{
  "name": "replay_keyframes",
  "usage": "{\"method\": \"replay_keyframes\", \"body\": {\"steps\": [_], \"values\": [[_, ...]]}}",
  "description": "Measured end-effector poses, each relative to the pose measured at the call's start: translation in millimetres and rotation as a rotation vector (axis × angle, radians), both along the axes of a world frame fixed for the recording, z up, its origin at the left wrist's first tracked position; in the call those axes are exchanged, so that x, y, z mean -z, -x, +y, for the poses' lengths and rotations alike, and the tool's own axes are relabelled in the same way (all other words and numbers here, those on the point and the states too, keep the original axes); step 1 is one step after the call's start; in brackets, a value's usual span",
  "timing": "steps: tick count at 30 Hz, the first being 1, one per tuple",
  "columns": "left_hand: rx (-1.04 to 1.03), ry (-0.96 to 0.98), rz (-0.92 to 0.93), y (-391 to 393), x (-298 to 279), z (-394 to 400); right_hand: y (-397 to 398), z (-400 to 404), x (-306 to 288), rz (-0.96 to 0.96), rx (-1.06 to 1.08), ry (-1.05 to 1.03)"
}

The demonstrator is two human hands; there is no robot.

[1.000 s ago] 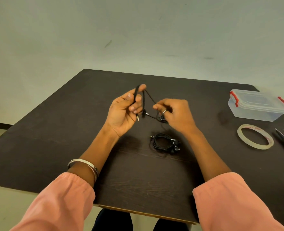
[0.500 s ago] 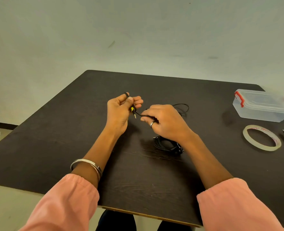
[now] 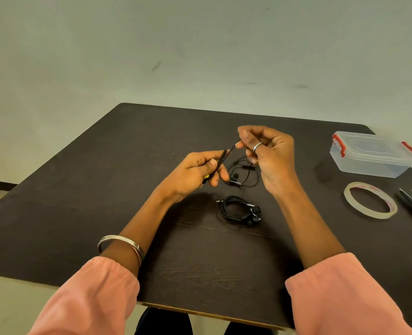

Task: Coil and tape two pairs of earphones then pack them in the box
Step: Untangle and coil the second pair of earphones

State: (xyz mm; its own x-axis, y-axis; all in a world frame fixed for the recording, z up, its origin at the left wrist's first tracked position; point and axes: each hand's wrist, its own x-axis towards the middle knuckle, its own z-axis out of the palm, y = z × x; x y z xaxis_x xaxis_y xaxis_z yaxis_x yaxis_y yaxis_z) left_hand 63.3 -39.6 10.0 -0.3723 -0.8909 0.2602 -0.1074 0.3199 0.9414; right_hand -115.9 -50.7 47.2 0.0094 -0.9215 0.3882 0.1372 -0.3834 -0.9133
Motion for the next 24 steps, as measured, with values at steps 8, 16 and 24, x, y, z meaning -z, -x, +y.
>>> {"method": "replay_keyframes", "body": {"steps": [8, 16, 24], "values": [[0.103, -0.121, 0.221, -3, 3, -1, 9, -14, 15, 0.213, 0.177, 0.068], [0.161, -0.351, 0.813, -9, -3, -5, -3, -12, 22, 0.999, 0.162, 0.362], [-0.076, -0.31, 1.054, -16, -7, -10, -27, 6, 21, 1.464, 0.009, 0.566]]}}
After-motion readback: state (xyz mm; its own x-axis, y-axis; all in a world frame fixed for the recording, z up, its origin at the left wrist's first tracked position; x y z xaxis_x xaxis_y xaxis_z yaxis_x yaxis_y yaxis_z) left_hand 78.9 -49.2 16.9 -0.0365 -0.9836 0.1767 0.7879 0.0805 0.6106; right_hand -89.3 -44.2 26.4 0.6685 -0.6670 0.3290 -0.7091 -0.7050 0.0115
